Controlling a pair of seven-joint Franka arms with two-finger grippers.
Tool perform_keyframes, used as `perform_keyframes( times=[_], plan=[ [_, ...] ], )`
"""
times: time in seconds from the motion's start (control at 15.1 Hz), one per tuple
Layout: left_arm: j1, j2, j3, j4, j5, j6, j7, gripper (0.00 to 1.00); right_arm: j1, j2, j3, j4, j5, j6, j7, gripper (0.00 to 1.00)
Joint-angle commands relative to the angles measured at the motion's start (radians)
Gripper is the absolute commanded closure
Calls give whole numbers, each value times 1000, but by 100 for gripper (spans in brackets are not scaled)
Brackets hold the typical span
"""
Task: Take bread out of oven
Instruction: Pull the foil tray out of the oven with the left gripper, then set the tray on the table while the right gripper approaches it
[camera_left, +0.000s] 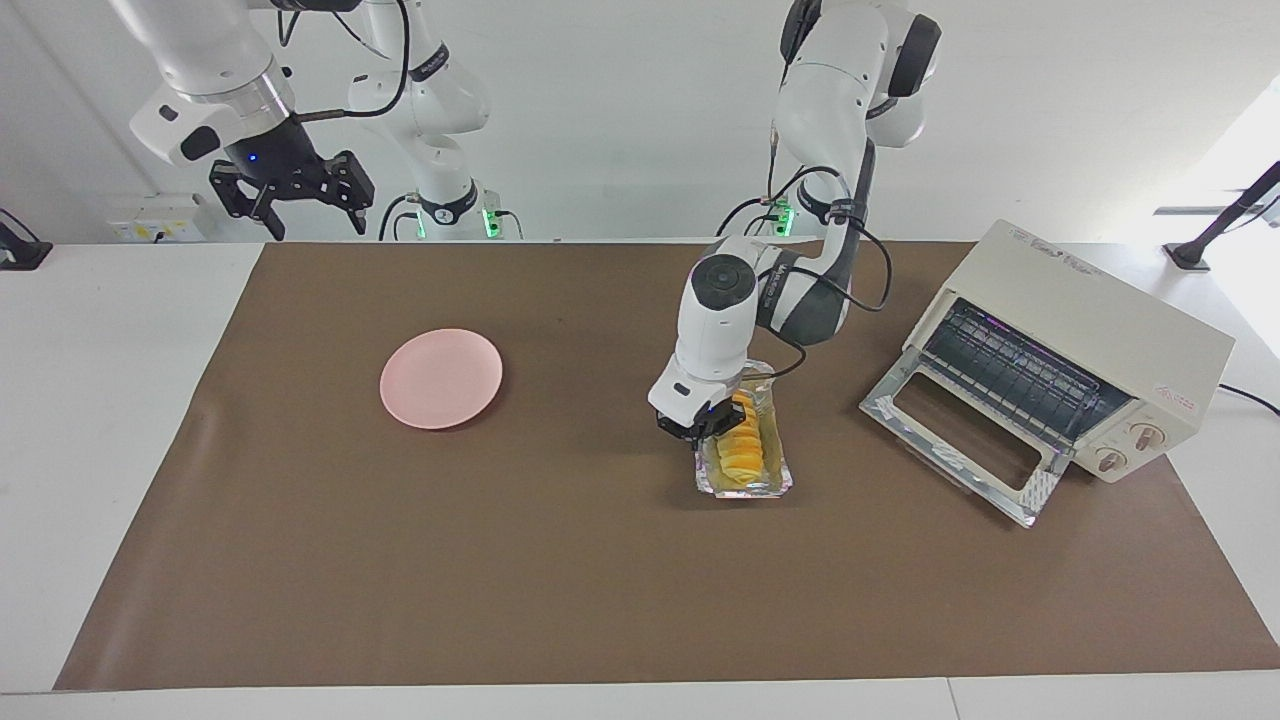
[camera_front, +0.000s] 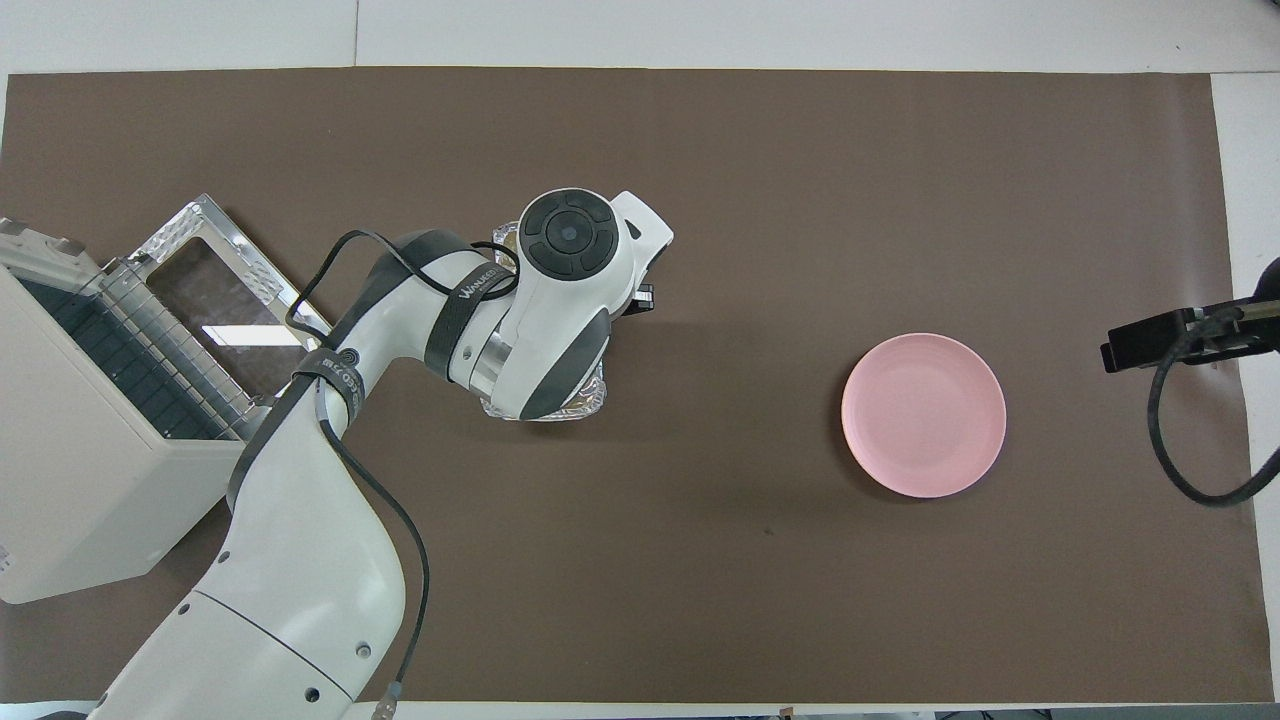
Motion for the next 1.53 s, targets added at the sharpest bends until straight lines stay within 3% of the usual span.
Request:
perform_keyframes(
  times=[0.0,0.27,0.4,0.46,0.6,0.73,1.0,1.13,1.46],
  plan=[
    [-10,3,17,-31,-18,40,25,100,19,-39,1,-79,14,66,-4,0],
    [-19,-3,17,-64,-18,68,25,99,57,-31,2,-117,15,127,62,0],
    [-22,-3,18,-44,-56,70,13,25,94,-28,2,-151,15,171,108,0],
    [-25,-2,24,-25,-71,71,-19,0,115,-27,2,-174,15,202,134,0],
    [-5,-10,32,30,-71,61,-47,0,150,-28,2,-211,15,236,182,0],
    [82,-89,49,22,-67,36,-43,0,158,-13,4,-217,15,250,211,0],
    [284,-268,52,4,-62,-194,8,0,221,84,7,-208,15,364,307,0],
    [363,-324,52,4,-64,-318,106,0,281,145,7,-205,17,463,404,0],
    [524,-457,55,7,-61,-602,371,0,417,369,7,1,15,532,640,0]
  ],
)
